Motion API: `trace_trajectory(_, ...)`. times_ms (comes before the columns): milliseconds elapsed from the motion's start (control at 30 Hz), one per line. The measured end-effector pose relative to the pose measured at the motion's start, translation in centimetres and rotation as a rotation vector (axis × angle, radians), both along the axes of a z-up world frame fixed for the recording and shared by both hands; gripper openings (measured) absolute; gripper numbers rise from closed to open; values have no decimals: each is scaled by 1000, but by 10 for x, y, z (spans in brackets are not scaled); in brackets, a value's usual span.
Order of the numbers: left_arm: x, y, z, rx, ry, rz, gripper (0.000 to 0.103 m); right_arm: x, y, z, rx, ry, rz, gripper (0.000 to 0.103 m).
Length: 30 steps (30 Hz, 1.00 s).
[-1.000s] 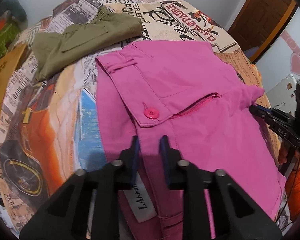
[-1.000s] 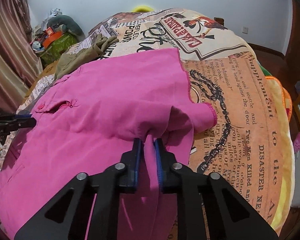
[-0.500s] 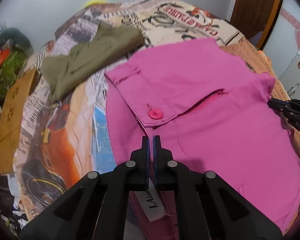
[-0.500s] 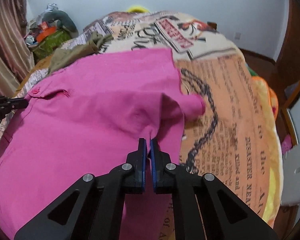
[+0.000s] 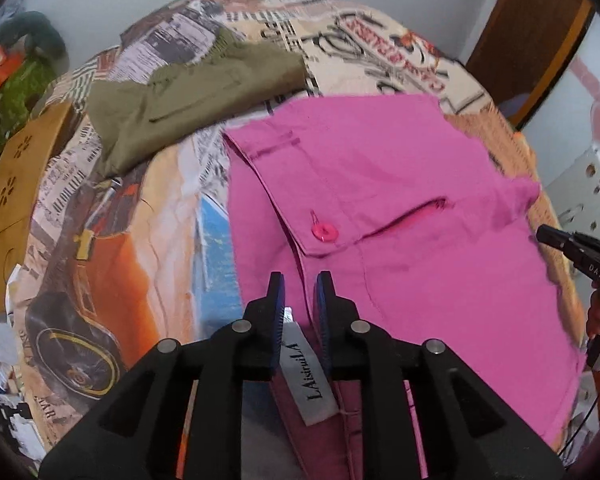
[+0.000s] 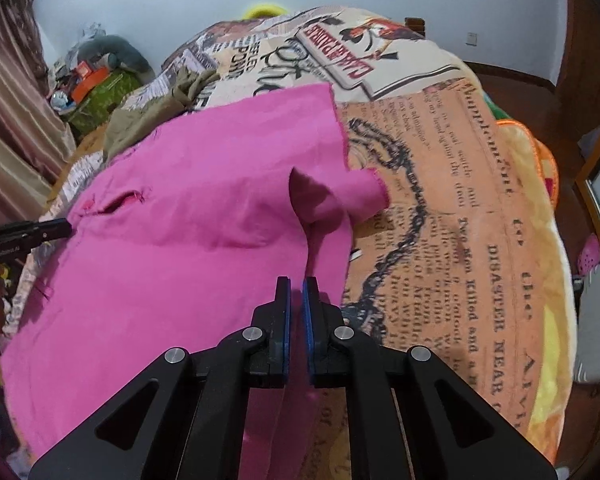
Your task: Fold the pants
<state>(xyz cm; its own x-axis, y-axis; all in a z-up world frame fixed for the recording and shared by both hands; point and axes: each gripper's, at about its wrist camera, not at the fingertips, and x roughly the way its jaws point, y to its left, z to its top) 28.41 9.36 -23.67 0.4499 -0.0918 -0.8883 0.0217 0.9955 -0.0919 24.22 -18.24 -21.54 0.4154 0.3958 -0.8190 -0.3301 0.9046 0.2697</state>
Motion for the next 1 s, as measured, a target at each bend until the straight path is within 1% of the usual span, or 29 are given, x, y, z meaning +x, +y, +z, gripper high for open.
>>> trace_trajectory(33, 0, 1, 4, -4, -9, 2, 22, 1, -4, 5, 17, -1, -6, 6)
trace_trajectory(100, 2, 3, 14, -7, -42, 12, 24, 3, -7, 13, 38, -8, -12, 9)
trace_trajectory(167, 9, 4, 21, -1, -60, 17, 24, 7, -11, 22, 47, -29, -19, 19)
trace_trajectory(233, 18, 2, 25, -1, -73, 16, 24, 11, -12, 29, 26, -68, -31, 39)
trace_trajectory(267, 22, 2, 25, 0, -74, 16, 25, 13, -11, 31, 13, -91, -39, 42)
trace_trajectory(333, 32, -1, 23, 4, -72, 14, 27, 20, -11, 33, 1, -105, -44, 42)
trace_trajectory(400, 39, -2, 19, 11, -66, 20, 27, 31, -11, 32, 4, -100, -49, 42)
trace_trajectory(467, 47, -1, 11, 0, -46, 20, 27, 44, -10, 28, 0, -90, -57, 42)
trace_trajectory(633, 54, 2, -5, -21, -9, 14, 27, 77, -9, 10, 13, -28, -77, 42)
trace_trajectory(733, 57, 4, -12, -44, 8, 6, 27, 88, -5, 1, 22, -7, -62, 42)
trace_trajectory(833, 59, 3, -18, -57, 22, 1, 27, 93, 1, -9, 15, 17, -33, 42)
trace_trajectory(900, 61, 0, -22, -62, 24, -6, 27, 97, 4, -20, 2, 52, -22, 42)
trace_trajectory(1000, 61, -5, -25, -54, 8, -26, 27, 98, 1, -32, 27, 91, -23, 43)
